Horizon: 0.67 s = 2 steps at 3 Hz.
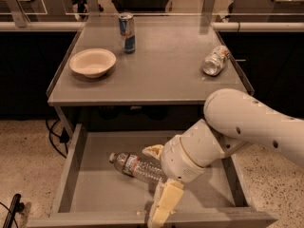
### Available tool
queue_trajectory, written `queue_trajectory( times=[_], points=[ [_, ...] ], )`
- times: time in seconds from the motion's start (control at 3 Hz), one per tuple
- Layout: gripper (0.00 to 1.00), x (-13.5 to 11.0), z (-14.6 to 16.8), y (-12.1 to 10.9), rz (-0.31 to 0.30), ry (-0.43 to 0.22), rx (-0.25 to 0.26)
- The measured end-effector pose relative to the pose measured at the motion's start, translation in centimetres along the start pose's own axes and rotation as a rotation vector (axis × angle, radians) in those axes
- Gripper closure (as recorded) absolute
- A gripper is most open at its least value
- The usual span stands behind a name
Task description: Pick water bottle from top drawer and place on counter
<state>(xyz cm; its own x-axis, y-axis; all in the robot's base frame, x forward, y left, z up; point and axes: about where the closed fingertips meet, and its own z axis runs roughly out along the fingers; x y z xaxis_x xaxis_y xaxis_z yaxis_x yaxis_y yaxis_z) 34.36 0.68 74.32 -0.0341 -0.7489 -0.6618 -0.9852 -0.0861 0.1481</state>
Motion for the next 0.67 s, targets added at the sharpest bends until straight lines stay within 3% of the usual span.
queue_trajectory(
  times=[0.33, 0.67],
  points=[
    [0.0, 0.36, -0.67, -3.14, 0.017, -0.061, 0.014],
    [0.0, 0.38, -0.68, -3.14, 0.018, -0.06, 0.015]
  ],
)
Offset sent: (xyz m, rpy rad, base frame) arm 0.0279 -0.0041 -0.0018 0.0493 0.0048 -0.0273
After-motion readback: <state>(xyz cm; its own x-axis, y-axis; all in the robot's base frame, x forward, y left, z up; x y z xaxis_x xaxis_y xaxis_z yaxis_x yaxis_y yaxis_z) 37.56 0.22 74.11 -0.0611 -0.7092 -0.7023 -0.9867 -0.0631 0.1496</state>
